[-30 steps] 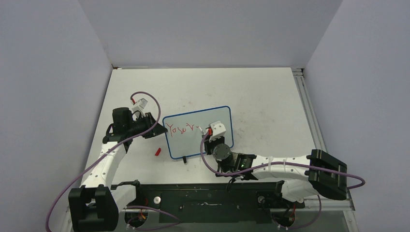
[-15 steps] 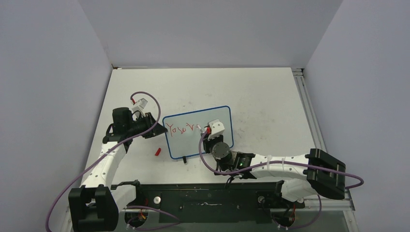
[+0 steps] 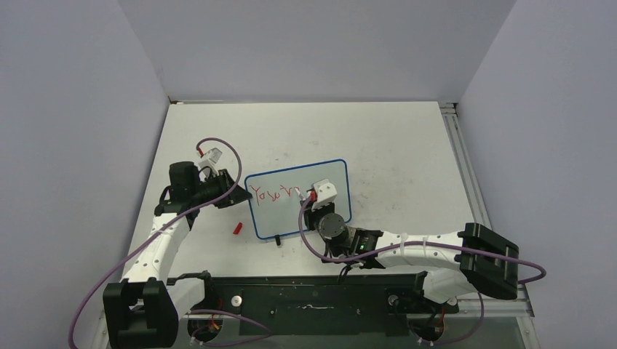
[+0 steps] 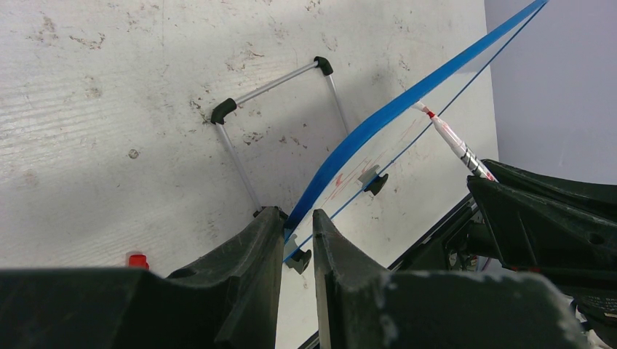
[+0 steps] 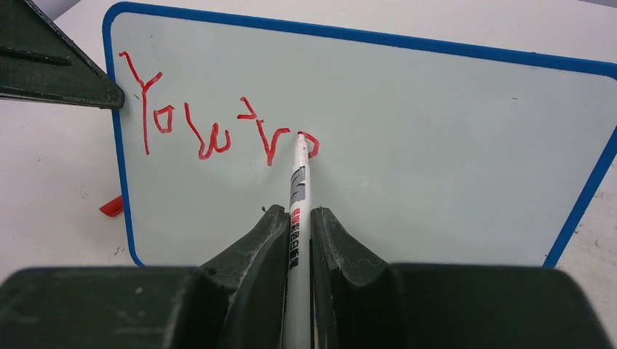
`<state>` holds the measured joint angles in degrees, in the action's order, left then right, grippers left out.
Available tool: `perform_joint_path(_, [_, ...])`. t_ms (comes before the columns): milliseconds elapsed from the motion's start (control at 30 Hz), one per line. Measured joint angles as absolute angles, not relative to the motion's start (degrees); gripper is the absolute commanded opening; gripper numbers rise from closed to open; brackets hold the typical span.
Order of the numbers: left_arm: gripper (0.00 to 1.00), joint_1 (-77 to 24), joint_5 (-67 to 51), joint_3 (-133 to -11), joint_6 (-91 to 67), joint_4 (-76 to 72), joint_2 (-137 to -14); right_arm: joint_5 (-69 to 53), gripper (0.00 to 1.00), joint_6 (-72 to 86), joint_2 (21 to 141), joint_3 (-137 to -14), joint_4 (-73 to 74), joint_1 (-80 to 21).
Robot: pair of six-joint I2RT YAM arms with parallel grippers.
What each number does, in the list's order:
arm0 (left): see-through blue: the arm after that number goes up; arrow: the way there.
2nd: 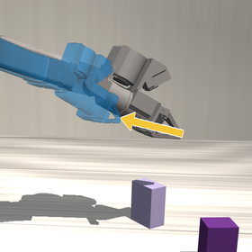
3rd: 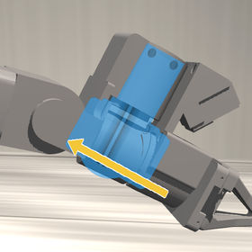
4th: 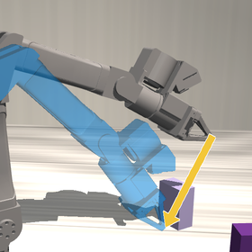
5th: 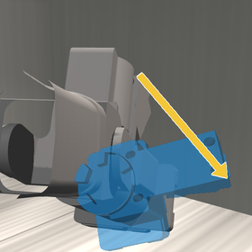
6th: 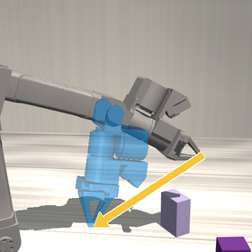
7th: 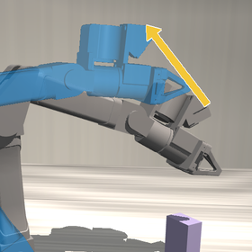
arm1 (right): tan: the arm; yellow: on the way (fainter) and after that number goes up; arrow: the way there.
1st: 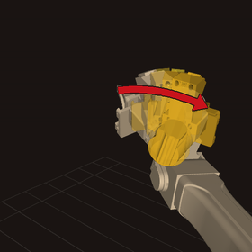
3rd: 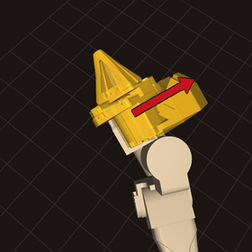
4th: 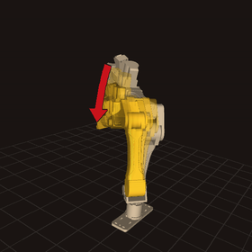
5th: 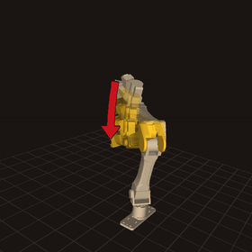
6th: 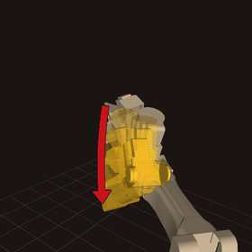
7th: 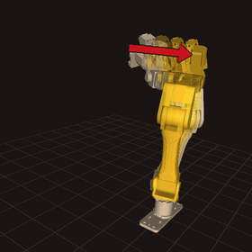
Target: Write a sentence on the whiteboard
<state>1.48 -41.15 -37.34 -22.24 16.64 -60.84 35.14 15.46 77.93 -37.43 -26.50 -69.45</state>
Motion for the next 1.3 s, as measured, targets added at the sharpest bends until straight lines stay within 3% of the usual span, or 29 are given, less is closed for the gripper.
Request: perform_joint_path(1300, [0.20, 1.48, -40.97, -37.34, -22.22, 16.67, -60.84, 38.61, 0.05, 19.35, 76.12, -34.28, -23.14, -71.70])
